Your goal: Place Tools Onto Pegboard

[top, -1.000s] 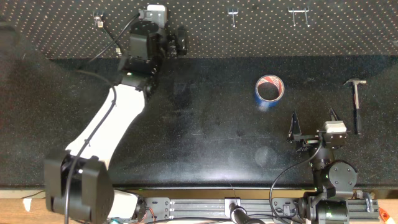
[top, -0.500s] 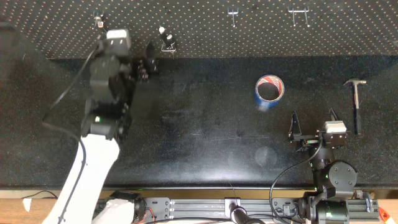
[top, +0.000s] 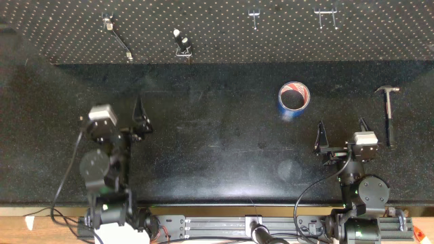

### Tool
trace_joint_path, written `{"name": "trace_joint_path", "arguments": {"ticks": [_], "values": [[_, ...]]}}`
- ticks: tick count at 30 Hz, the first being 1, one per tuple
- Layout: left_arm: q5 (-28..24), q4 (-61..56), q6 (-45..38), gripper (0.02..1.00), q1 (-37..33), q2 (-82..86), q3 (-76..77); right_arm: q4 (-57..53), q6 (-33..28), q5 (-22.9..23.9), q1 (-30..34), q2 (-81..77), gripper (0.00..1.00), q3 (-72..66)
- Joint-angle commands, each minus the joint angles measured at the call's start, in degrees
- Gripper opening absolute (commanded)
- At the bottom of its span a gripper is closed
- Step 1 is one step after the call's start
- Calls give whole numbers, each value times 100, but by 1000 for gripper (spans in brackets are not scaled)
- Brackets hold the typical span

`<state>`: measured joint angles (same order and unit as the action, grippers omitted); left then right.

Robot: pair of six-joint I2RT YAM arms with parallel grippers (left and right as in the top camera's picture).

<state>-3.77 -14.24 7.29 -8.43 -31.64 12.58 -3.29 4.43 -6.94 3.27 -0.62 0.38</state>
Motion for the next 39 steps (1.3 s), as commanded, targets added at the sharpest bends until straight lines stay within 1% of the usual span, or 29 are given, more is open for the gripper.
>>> {"name": "trace_joint_path", "arguments": {"ticks": [1, 9, 19, 39], "values": [[-153, -17, -48, 996, -24, 931, -684, -35, 87, 31, 7, 50, 982, -15], [-142, 269, -55, 996, -11, 2159, -1202, -35, 87, 33, 7, 50, 985, -15], [-79, 1862, -98, 996, 369, 3152, -1226, -35, 90, 33, 7, 50, 985, -15], [-101, 1856, -94, 996, 367, 3145, -1226, -35, 87, 33, 7, 50, 985, -15]]}}
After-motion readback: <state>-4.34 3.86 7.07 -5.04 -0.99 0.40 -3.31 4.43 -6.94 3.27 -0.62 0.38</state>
